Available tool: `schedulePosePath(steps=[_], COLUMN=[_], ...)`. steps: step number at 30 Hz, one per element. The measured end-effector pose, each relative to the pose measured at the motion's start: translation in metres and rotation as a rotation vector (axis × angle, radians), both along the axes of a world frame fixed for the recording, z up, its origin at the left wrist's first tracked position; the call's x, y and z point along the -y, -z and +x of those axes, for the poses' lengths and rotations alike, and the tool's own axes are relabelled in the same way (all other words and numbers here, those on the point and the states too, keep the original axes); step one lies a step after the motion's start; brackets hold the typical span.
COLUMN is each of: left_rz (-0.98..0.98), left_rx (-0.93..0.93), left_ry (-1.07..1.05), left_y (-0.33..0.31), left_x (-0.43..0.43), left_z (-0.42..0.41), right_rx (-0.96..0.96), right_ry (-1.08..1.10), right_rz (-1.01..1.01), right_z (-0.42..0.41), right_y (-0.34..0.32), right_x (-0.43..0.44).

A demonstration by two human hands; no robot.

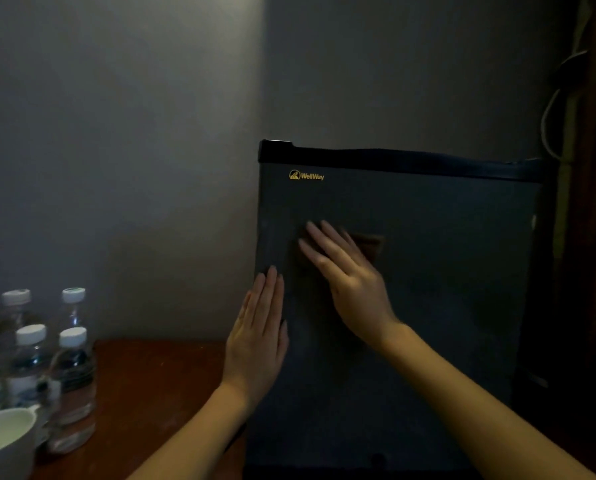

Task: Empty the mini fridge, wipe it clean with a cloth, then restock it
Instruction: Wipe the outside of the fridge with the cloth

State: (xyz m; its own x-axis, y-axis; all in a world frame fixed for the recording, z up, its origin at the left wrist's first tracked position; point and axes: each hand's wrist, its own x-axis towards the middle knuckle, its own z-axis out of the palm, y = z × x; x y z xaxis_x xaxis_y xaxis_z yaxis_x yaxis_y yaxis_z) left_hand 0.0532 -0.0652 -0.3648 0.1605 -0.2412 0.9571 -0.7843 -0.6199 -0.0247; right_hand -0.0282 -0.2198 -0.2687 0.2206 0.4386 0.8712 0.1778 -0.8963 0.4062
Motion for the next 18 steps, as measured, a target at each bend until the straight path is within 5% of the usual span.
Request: schedulePosePath(steps=[2, 10, 18], left_rz=[0.022, 0.004, 0.006], left_rx=[0.010, -0.013, -0.047], left_ry=[-0.009, 0.013, 0.072], left_y=[0.004, 0.012, 0.016], left_x=[-0.003, -0.001, -0.003], left_z=[0.000, 0.003, 0.005], right_rx=[-0.005, 0.272, -0.034], right_ry=[0.034, 0.044, 0.104], right_rz=[-0.051, 0.334, -0.186], right_z=[-0.013, 0.009, -0.006], right_y=[0.005, -0.046, -0.012], right_x=[0.023, -0.008, 0.012])
